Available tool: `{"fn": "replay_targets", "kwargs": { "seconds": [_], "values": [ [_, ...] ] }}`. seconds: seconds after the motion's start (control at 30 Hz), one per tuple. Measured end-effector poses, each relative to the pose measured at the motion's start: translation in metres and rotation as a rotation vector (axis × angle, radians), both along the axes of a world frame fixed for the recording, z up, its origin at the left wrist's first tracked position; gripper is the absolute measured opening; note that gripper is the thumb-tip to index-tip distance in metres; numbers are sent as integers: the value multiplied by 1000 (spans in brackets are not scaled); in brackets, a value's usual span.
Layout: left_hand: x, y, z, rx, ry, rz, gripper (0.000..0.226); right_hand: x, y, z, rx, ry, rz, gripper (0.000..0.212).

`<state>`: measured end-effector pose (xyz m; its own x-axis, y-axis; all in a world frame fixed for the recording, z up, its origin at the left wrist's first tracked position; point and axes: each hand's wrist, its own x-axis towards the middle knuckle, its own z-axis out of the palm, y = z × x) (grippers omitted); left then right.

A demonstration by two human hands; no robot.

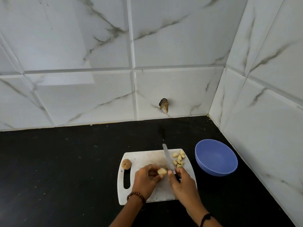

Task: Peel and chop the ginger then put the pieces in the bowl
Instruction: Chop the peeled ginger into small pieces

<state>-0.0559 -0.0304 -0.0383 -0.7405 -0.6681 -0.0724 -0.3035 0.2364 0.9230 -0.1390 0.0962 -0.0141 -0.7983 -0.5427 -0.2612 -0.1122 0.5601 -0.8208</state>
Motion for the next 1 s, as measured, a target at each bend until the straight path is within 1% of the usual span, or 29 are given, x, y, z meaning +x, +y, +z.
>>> {"fn": "replay_targets", "kwargs": {
  "seconds": [0.1, 0.2, 0.3, 0.47, 0.67, 0.8, 1.0],
  "values": [
    [-4, 1, 1, -67, -23, 56, 30, 0, -1, -2, 3, -12, 38, 20],
    [-8, 2, 2, -152, -49, 53, 25, 2, 1, -5, 28, 54, 111, 19],
    [-10, 4, 1, -191, -69, 69, 25, 5, 5, -4, 47, 117, 174, 16],
    [-12, 6, -2, -276, -113, 98, 26, 7, 10, -2, 76, 179, 229, 18],
    [-14, 4, 0, -296, -139, 95, 29, 15, 14, -4, 113, 244, 231, 28],
    [-14, 1, 0, -298, -154, 76, 28, 18, 17, -1, 82, 192, 216, 29],
    [-14, 0, 3, -294, -157, 70, 28, 17, 23, 7, 33, 174, 210, 28]
  ]
}}
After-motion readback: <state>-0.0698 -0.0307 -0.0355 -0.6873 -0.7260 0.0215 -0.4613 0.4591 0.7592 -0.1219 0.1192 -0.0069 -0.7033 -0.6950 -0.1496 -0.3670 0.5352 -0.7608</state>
